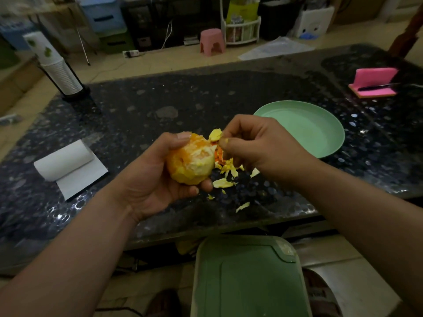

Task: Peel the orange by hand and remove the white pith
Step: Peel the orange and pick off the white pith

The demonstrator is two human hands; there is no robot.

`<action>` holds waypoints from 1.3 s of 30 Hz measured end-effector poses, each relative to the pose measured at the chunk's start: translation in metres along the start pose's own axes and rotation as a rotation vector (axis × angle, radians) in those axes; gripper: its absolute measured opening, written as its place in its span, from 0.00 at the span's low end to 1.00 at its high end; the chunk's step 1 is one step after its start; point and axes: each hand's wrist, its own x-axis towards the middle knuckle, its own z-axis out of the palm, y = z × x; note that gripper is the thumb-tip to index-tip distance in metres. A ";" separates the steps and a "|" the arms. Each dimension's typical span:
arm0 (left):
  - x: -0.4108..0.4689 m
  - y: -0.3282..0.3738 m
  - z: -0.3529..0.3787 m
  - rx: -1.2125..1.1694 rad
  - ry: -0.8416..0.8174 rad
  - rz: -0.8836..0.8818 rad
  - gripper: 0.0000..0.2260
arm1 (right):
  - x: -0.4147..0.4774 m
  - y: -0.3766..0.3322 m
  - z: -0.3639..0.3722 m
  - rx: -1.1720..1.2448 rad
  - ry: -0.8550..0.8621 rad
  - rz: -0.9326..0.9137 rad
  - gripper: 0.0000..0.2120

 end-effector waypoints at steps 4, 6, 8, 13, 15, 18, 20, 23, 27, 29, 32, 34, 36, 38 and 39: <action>0.000 0.001 0.000 -0.002 -0.010 0.014 0.24 | 0.001 0.002 -0.005 -0.024 -0.020 0.027 0.03; 0.000 0.001 0.001 0.002 0.020 0.016 0.20 | 0.000 0.000 -0.007 -0.035 -0.061 0.023 0.04; 0.001 0.001 0.002 0.014 0.048 0.024 0.19 | -0.003 -0.004 -0.006 -0.058 -0.091 0.003 0.03; 0.001 -0.001 0.004 0.090 0.090 0.016 0.17 | -0.004 -0.005 0.001 -0.243 -0.046 -0.056 0.04; 0.001 -0.002 0.005 0.103 0.078 0.003 0.20 | -0.004 -0.004 0.000 -0.262 -0.058 -0.053 0.04; 0.000 -0.003 0.007 0.115 0.088 0.009 0.28 | -0.004 -0.005 -0.001 -0.170 -0.115 -0.036 0.05; 0.000 -0.003 0.009 0.110 0.085 0.019 0.26 | -0.004 -0.006 -0.001 -0.111 -0.127 -0.034 0.06; 0.001 -0.003 0.008 0.059 0.070 0.023 0.24 | -0.003 -0.006 0.000 -0.126 -0.107 -0.051 0.07; 0.000 -0.003 0.003 0.022 0.015 0.026 0.35 | -0.001 -0.001 -0.001 -0.272 -0.026 -0.097 0.07; -0.001 -0.002 0.002 0.020 -0.017 0.030 0.44 | 0.001 0.003 -0.002 -0.299 0.024 -0.092 0.06; -0.001 -0.001 0.002 0.015 -0.012 0.029 0.46 | 0.003 0.008 -0.002 -0.342 0.036 -0.051 0.02; 0.000 -0.002 0.003 0.015 0.019 0.023 0.40 | 0.003 0.009 -0.001 -0.380 0.012 -0.051 0.04; 0.000 -0.002 0.005 0.023 0.061 0.013 0.33 | 0.001 0.005 -0.001 -0.366 -0.023 -0.073 0.04; 0.000 -0.001 0.006 0.039 0.096 0.005 0.28 | -0.001 -0.002 -0.002 -0.315 -0.064 -0.090 0.03; -0.001 0.000 0.007 0.048 0.109 0.004 0.26 | -0.003 -0.005 -0.001 -0.306 -0.077 -0.099 0.03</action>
